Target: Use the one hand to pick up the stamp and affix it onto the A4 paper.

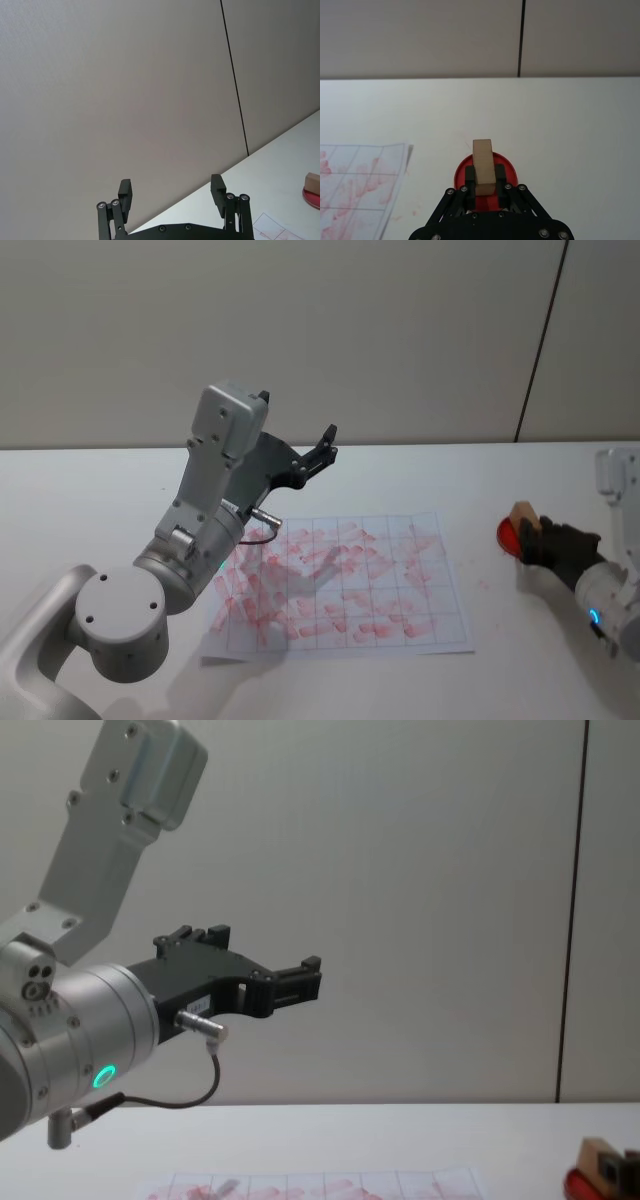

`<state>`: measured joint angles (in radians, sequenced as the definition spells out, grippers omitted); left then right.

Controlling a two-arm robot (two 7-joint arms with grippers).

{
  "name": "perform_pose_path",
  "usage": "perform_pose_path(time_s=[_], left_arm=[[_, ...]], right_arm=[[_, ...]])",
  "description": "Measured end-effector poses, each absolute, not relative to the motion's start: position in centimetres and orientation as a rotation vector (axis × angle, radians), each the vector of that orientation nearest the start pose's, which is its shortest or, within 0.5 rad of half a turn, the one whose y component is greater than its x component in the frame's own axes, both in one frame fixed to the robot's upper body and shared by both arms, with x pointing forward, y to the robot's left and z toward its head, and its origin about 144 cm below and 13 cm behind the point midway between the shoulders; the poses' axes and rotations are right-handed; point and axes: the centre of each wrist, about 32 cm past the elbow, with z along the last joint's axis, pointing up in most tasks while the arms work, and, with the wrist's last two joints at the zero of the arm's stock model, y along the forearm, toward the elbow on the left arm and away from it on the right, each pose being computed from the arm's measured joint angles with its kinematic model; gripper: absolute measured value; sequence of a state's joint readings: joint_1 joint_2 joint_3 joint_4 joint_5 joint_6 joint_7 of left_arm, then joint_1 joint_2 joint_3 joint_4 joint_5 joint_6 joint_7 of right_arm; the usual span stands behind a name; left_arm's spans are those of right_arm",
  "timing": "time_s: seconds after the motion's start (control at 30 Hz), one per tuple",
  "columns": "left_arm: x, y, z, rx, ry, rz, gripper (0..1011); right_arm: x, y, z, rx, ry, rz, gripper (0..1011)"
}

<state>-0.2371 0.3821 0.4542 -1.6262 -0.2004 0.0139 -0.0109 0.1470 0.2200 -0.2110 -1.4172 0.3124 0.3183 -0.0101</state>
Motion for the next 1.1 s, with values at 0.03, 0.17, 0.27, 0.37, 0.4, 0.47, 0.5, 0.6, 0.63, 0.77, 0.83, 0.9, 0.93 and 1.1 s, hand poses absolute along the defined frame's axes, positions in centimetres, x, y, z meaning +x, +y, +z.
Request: perform_pose_path(time_s=[0.03, 0.17, 0.27, 0.37, 0.4, 0.47, 0.5, 0.6, 0.63, 0.77, 0.83, 0.9, 0.93, 1.1], left_arm=[[49.2, 19.8, 120.4, 0.061, -0.268, 1.124, 1001], [49.2, 19.8, 120.4, 0.061, -0.268, 1.124, 1001], [49.2, 19.8, 120.4, 0.061, -0.268, 1.124, 1001], [49.2, 19.8, 120.4, 0.061, -0.268, 1.124, 1001], [49.2, 19.8, 120.4, 0.061, -0.268, 1.124, 1001], [49.2, 19.8, 120.4, 0.061, -0.268, 1.124, 1001], [49.2, 19.8, 120.4, 0.061, -0.268, 1.124, 1002], [49.2, 19.8, 120.4, 0.061, -0.268, 1.124, 1001], [49.2, 19.8, 120.4, 0.061, -0.268, 1.124, 1001], [49.2, 19.8, 120.4, 0.061, -0.268, 1.124, 1001], [49.2, 19.8, 120.4, 0.061, -0.268, 1.124, 1001], [49.2, 19.8, 120.4, 0.061, -0.268, 1.124, 1001], [49.2, 19.8, 120.4, 0.061, -0.268, 1.124, 1001], [49.2, 19.8, 120.4, 0.061, -0.268, 1.124, 1001]], right_arm=[[49.5, -23.6, 113.6, -0.255, 0.309, -1.382, 213], [49.4, -23.4, 114.8, -0.214, 0.274, -1.365, 213], [49.3, -23.1, 115.7, -0.189, 0.253, -1.352, 213], [49.2, -22.8, 116.7, -0.162, 0.227, -1.329, 213], [49.2, -22.5, 117.2, -0.150, 0.213, -1.316, 213], [49.1, -22.2, 117.8, -0.139, 0.199, -1.300, 213], [49.0, -21.9, 118.1, -0.133, 0.191, -1.284, 213], [48.8, -21.2, 118.8, -0.126, 0.177, -1.245, 213], [48.8, -21.0, 119.0, -0.127, 0.176, -1.235, 213], [48.5, -20.0, 119.4, -0.136, 0.174, -1.188, 213], [48.4, -19.4, 119.5, -0.145, 0.177, -1.163, 213], [48.2, -18.8, 119.5, -0.155, 0.183, -1.136, 213], [48.2, -18.8, 119.5, -0.155, 0.183, -1.136, 213], [47.8, -17.6, 119.3, -0.183, 0.198, -1.085, 213]])
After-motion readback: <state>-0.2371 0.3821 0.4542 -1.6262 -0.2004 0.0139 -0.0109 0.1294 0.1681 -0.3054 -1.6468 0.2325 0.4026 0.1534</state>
